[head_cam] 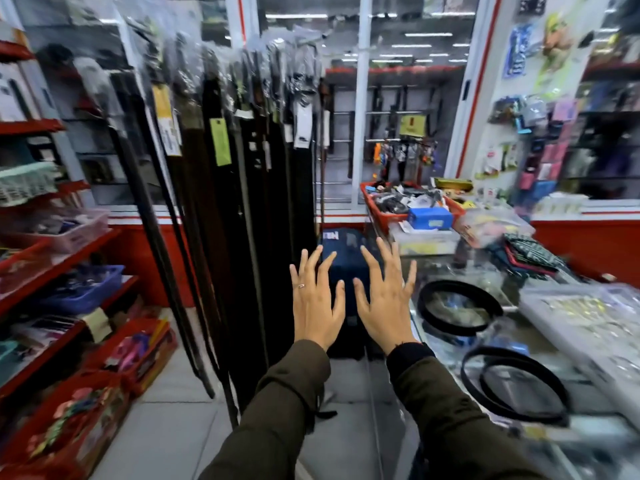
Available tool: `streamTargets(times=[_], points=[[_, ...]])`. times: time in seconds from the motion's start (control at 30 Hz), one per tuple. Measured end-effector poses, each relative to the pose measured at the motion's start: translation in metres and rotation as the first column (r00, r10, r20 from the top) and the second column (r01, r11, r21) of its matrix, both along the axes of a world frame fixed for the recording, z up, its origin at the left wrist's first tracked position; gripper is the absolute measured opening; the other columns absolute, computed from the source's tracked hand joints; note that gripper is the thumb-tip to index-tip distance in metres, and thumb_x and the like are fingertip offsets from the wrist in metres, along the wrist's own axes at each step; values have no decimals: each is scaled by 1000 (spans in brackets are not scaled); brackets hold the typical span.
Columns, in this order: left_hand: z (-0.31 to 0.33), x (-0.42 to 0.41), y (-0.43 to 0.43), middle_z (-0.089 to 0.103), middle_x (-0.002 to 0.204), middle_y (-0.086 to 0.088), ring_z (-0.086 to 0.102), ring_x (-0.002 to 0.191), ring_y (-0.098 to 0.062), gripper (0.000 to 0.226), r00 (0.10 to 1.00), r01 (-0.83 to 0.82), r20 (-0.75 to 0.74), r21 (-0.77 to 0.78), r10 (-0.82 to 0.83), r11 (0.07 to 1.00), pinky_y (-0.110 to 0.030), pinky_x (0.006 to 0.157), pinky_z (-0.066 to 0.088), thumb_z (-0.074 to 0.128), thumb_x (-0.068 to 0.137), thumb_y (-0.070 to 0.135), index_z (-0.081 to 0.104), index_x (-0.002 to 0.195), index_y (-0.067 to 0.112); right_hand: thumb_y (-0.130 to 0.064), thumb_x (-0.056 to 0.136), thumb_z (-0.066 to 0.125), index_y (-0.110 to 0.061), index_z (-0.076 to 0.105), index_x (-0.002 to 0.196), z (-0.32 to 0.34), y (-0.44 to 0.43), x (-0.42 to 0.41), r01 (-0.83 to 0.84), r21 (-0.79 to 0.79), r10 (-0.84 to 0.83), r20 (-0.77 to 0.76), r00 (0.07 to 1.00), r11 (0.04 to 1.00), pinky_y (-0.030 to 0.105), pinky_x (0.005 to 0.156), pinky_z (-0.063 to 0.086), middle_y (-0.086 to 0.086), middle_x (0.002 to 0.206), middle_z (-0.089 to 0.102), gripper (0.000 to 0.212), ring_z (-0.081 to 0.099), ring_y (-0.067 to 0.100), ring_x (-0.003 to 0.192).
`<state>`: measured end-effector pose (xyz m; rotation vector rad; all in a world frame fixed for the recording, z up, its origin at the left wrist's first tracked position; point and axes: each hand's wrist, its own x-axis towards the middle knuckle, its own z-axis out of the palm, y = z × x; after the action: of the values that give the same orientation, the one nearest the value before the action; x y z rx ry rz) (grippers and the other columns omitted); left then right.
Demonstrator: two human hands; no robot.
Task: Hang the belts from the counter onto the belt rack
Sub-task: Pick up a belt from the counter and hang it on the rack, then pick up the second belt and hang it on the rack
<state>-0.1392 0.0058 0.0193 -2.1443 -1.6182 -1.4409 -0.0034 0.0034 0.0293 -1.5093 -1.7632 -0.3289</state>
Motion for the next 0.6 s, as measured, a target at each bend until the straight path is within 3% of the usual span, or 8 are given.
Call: streamTargets(times=[0.13,0.3,0.43,0.5,0.6], points=[[-34,48,-14,24,166,3,7,159,-19,50,989,142,-20,-93,-144,985,-44,129,-2,39,105,35,36,154,24,-31,101,46,-31,30,154,-39,-31,52,106,-144,-113,-44,993,984,61,124,-3,-2,169,15,55,6,25,159],[-70,109,-34,15,169,5,-1,159,-16,52,931,313,-99,-272,-350,910,-42,130,-3,38,107,35,28,157,26,-24,101,43,-31,34,152,-78,-74,118,231,-338,-248,-8,969,912,57,124,-10,-4,168,18,52,7,21,159],[-84,151,-44,13,170,2,-1,159,-19,57,753,474,-187,-512,-631,717,-37,129,-4,39,106,34,24,159,21,-16,97,44,-28,45,146,-97,-107,171,298,-502,-353,-16,935,812,55,124,-7,-7,161,35,50,18,15,156],[-90,170,-50,10,171,0,-3,159,-22,60,631,452,-286,-619,-721,642,-41,129,-4,40,105,33,21,161,18,-12,90,49,-26,50,143,-103,-122,193,323,-579,-398,-4,917,749,55,124,-2,-7,156,42,54,24,13,154],[-96,197,-59,9,171,-2,-1,159,-24,68,478,395,-412,-688,-776,609,-46,128,-4,43,103,35,15,162,16,-16,88,53,-29,45,147,-111,-139,220,351,-707,-356,149,923,614,59,123,3,-7,159,37,60,19,14,155]])
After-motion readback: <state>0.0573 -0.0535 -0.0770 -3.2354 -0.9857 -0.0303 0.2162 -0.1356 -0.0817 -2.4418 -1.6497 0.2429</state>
